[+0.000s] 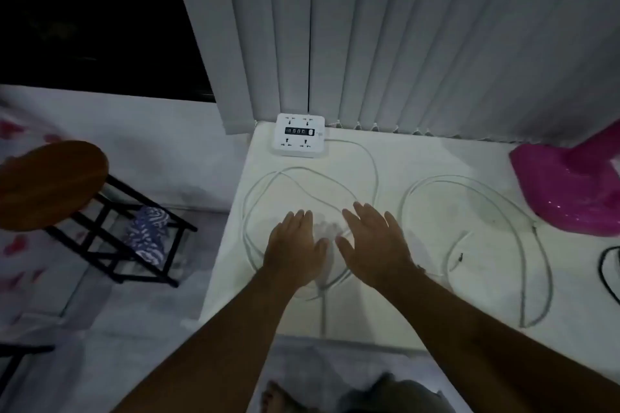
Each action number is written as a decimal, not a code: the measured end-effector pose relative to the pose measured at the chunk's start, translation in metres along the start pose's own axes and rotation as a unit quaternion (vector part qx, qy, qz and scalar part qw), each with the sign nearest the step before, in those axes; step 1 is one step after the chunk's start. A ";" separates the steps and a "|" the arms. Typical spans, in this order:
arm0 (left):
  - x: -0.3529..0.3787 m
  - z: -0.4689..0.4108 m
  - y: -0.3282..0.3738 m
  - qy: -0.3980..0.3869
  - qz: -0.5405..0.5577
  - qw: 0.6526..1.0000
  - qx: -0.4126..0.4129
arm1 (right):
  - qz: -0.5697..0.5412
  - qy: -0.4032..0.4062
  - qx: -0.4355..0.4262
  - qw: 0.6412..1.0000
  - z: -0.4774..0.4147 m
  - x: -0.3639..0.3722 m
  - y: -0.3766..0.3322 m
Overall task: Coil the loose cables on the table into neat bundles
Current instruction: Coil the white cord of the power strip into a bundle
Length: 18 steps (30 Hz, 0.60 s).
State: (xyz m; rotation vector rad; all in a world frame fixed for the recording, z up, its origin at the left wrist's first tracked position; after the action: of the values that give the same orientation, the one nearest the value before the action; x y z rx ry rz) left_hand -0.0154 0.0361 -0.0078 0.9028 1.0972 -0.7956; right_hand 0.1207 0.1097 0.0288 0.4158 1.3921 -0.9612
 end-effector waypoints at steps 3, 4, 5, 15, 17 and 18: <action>0.010 -0.007 0.005 0.010 -0.026 0.999 0.031 | 0.008 -0.018 0.008 1.000 0.000 0.011 0.001; 0.012 -0.008 0.009 0.004 -0.029 0.999 0.039 | 0.010 -0.019 0.006 1.000 0.000 0.013 0.002; 0.015 -0.011 0.012 -0.004 -0.037 0.999 0.036 | 0.011 -0.018 0.006 1.000 -0.003 0.015 0.005; 0.038 -0.040 0.030 -0.131 -0.041 0.990 -0.013 | 0.006 -0.020 -0.006 1.000 -0.053 0.034 0.049; 0.045 -0.043 0.035 -0.164 -0.004 0.986 -0.014 | -0.001 -0.032 -0.005 0.999 -0.064 0.037 0.058; 0.048 -0.043 0.038 -0.171 0.007 0.985 -0.011 | -0.006 -0.038 -0.003 0.999 -0.069 0.039 0.062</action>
State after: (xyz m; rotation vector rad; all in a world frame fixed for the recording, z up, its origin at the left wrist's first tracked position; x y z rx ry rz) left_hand 0.0144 0.0870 -0.0545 0.7221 0.7959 -0.8884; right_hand 0.1205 0.1848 -0.0386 0.3643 1.3292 -0.9726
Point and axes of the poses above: each hand's wrist, its own z-axis away from the middle knuckle, its own x-axis out of the palm, y = z × x, the point moved 4 cm from there along -z, towards the middle knuckle, and after that the axes turned 10 degrees about -z, right-handed, at the moved point
